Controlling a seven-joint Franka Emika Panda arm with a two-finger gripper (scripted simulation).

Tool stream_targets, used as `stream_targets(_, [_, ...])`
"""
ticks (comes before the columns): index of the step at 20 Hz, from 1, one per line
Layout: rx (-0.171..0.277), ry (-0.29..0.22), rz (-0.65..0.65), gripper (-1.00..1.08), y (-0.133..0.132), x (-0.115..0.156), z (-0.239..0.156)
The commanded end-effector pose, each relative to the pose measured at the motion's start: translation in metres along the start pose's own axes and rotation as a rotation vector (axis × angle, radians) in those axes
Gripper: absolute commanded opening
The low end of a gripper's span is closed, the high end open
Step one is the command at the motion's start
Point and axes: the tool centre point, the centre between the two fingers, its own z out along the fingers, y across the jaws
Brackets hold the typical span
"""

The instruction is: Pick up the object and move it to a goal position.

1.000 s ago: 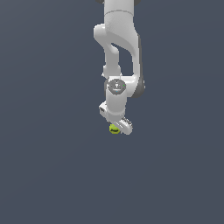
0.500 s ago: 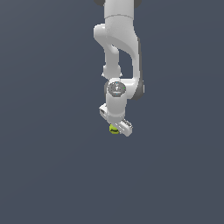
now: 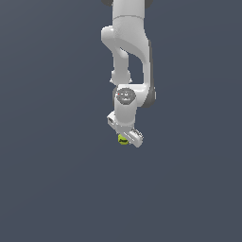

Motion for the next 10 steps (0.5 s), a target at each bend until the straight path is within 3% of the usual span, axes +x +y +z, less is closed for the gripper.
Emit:
stream_targets(1, [0.002, 0.002, 0.000, -1.00, 0.001, 0.003, -0.006])
stream_targets(10, [0.002, 0.001, 0.001, -1.00, 0.018, 0.029, -0.059])
